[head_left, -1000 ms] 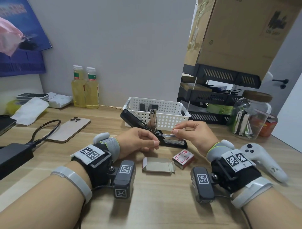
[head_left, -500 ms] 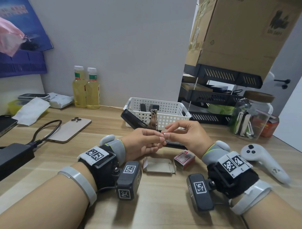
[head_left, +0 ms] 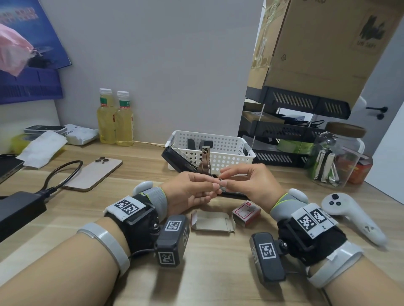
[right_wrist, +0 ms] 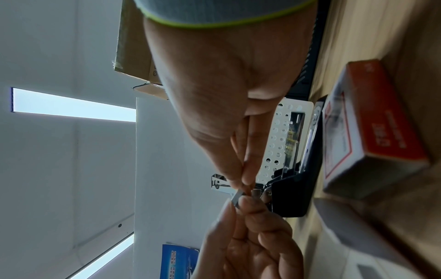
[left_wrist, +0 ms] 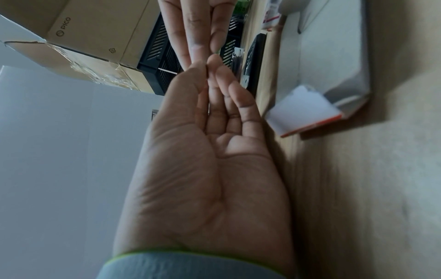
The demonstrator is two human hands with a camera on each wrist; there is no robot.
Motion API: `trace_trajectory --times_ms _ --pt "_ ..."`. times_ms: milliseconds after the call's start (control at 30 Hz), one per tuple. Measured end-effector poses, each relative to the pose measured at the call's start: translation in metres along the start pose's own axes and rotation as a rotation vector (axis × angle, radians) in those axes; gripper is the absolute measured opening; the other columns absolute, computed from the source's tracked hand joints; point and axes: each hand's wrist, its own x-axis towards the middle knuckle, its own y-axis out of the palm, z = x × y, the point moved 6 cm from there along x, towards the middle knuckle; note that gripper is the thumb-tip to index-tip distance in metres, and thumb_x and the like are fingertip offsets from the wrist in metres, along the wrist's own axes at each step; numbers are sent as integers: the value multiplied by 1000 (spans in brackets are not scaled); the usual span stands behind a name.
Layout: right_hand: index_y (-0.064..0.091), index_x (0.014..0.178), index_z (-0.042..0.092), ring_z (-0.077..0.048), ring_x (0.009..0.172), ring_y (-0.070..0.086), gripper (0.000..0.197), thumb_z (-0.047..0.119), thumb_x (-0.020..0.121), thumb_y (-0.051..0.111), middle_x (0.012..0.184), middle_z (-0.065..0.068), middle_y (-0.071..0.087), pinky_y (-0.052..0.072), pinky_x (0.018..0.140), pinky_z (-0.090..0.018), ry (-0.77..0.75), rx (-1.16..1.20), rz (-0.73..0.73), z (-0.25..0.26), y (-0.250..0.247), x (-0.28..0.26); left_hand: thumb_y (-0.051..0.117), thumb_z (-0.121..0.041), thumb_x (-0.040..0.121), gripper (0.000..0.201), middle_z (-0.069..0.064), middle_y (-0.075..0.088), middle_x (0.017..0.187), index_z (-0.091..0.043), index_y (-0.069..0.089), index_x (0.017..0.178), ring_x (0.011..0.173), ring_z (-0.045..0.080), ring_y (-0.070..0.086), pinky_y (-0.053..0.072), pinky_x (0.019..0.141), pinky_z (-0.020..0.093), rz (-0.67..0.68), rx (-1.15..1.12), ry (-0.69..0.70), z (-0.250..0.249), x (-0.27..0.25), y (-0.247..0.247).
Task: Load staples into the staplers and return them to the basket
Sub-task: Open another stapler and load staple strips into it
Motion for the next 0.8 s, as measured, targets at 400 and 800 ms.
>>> trace_trajectory --times_ms 400,800 --pt "77 89 11 -10 74 69 11 6 80 81 85 -6 78 56 71 -21 -27 -93 -37 -1 -6 7 69 -1 88 16 13 74 90 -3 76 102 79 14 66 55 72 19 -57 55 1 -1 0 -9" --pt "79 81 18 -13 76 69 6 20 78 84 82 -2 78 58 83 -37 98 -397 -4 -31 -11 40 69 -2 87 13 11 75 88 -5 76 98 75 9 70 55 74 16 -85 35 -24 1 2 -20"
